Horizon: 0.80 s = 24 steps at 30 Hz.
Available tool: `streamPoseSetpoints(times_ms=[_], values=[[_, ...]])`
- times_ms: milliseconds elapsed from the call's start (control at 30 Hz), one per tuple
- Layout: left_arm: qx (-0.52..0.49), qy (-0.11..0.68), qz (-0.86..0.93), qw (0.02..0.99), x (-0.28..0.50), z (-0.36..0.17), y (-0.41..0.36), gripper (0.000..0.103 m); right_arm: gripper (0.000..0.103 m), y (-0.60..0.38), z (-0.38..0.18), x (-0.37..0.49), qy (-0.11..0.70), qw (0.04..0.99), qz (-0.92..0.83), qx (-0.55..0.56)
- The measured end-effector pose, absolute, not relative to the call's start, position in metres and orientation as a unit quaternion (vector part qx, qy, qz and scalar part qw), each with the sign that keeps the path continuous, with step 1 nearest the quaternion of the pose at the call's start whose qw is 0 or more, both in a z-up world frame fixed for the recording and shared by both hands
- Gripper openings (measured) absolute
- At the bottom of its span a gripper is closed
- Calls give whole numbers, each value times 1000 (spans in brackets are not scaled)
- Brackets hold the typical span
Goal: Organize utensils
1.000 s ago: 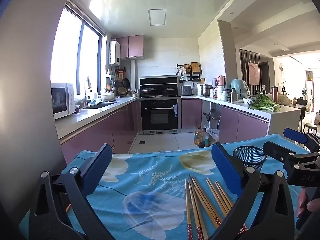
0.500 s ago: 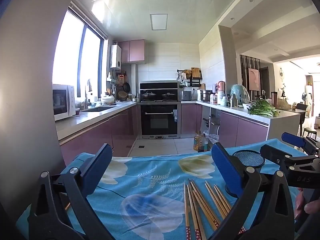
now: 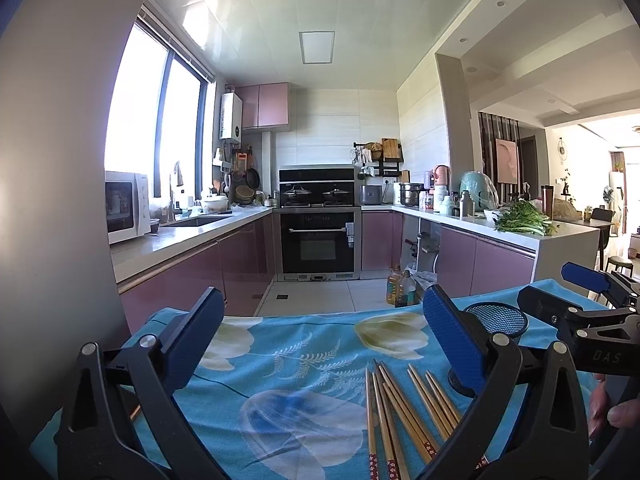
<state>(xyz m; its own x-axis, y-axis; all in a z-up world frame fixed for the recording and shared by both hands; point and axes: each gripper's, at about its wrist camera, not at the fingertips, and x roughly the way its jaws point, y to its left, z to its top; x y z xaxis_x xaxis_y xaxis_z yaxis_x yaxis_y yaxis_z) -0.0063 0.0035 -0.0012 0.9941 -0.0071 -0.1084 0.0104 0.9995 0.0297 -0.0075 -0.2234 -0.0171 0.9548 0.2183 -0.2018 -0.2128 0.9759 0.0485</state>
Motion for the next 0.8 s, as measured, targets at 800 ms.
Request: streamPoseSetpoints(times_ms=[800], values=[[19,47,0,999,-10,1,1,98,96,-225,-19,-9,103,988,110,15]])
